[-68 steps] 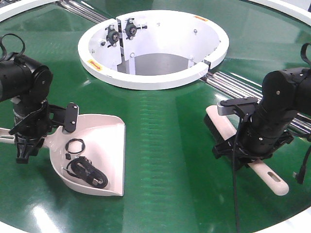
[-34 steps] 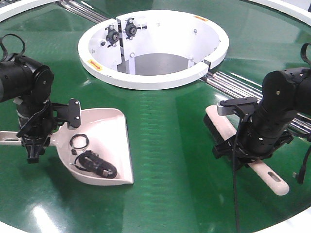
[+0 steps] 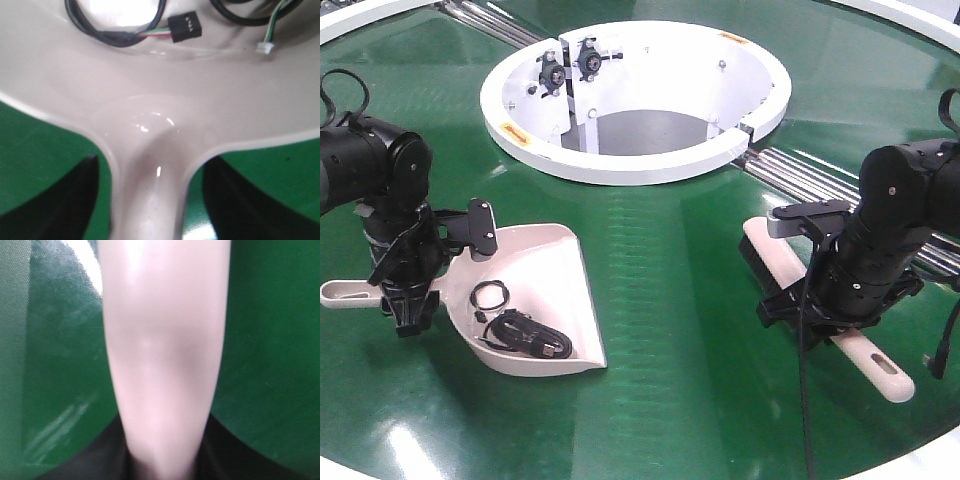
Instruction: Clean and inspect green conveyor with broom and dustpan
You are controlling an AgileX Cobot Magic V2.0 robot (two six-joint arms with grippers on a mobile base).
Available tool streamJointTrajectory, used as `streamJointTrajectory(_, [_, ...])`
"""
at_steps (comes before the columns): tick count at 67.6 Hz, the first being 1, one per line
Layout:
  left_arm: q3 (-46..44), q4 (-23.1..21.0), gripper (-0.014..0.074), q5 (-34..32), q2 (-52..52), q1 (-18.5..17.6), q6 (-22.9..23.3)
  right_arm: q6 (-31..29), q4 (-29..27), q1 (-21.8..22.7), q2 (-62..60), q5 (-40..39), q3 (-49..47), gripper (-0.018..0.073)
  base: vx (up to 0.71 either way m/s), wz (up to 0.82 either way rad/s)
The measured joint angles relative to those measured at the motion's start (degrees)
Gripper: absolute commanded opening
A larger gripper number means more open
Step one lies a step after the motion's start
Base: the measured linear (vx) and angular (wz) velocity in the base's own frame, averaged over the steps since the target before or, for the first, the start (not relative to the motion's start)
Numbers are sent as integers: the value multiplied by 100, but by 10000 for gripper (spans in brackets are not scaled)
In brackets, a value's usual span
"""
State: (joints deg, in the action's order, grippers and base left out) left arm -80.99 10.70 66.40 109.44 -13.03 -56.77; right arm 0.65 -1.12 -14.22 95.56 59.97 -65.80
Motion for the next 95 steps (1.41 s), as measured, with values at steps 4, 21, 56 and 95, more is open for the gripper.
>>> streamJointTrajectory(4, [0,-28,561,45,0,0,0,0,0,0,0,0,0,0,0,0])
streamJointTrajectory(21, [0,-393,566,289,-102,0,113,113,66,0,256,17,0,61,0,0])
streamJointTrajectory(56, [0,-757,565,360,-927,0,1120,112,51,0,663,-217,0,593,0,0])
streamJointTrajectory(95, [21,-1967,565,414,-2265,-7,2863,57,112,0,-1743,-724,123,548,0,0])
